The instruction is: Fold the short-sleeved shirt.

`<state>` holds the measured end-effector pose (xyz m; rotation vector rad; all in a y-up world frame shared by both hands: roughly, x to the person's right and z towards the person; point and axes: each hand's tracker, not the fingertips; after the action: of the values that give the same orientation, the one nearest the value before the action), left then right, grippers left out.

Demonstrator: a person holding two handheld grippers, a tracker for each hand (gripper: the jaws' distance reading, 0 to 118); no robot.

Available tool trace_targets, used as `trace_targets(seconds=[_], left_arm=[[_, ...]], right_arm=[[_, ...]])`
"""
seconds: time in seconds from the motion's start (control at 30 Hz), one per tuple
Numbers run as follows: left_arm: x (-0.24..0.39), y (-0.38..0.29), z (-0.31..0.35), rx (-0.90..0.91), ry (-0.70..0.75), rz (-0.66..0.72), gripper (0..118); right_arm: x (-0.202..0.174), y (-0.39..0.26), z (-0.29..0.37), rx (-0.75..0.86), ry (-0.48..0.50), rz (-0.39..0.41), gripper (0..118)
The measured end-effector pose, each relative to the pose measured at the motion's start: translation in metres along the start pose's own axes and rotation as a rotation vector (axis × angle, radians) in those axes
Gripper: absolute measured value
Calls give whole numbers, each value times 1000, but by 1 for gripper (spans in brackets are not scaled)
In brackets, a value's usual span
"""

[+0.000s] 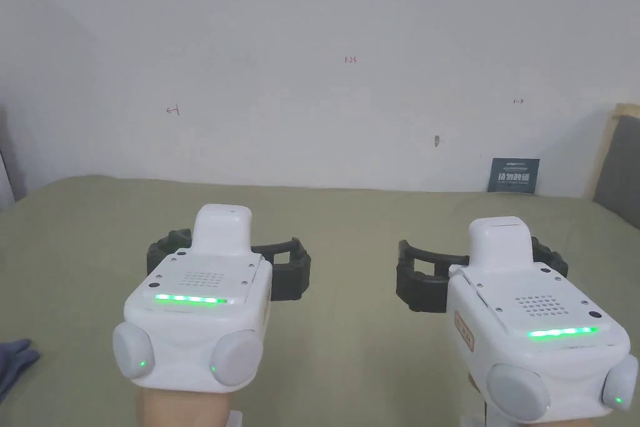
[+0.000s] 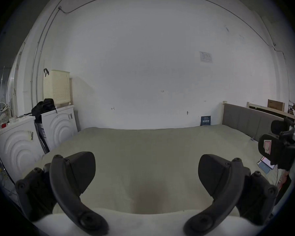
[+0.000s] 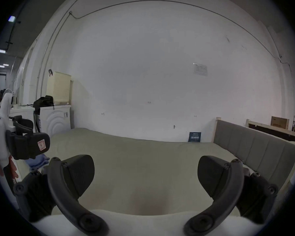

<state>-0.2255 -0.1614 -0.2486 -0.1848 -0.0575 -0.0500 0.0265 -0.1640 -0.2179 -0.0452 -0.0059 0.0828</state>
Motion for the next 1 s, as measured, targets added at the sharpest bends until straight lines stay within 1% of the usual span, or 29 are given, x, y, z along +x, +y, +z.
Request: trace_targets(seconds=[0.03, 0.07, 0.13, 0.2, 0.3, 0.43, 0.6, 0.77, 0.9, 0.97, 1.0], left_arm=[[1, -1, 1, -2, -3, -2, 118], [1, -1, 3, -2, -4, -1, 118], [1, 0, 5, -8, -6, 5, 118], [-1, 0, 7, 4, -9, 13, 118], [-1, 1, 8, 3, -9, 11, 118], [-2, 1, 9, 1, -17, 13, 118], [-4, 3, 10, -30, -42, 33, 118], [-3, 7, 13, -20, -50, 37, 118], [-3, 8, 14, -21, -51, 37, 118], [-3, 8, 13, -31, -57, 40, 118], [-4, 7, 13, -36, -57, 44, 118]], right_arm=[[-2, 1, 2, -8, -21, 26, 118], [-4, 2, 3, -14, -43, 31, 118], [-11, 1, 5, -27, -134, 58, 118], [-15, -2, 6, -25, -155, 75, 118], [-14, -5, 4, -19, -115, 79, 118], [-12, -6, 2, -33, -74, 33, 118], [-13, -5, 2, -21, -84, 41, 118], [-10, -1, 0, -38, -78, 10, 118], [-8, 2, -5, -88, -96, 5, 118], [-7, 5, -7, -128, -84, 8, 118], [-7, 4, -7, -124, -85, 7, 118]])
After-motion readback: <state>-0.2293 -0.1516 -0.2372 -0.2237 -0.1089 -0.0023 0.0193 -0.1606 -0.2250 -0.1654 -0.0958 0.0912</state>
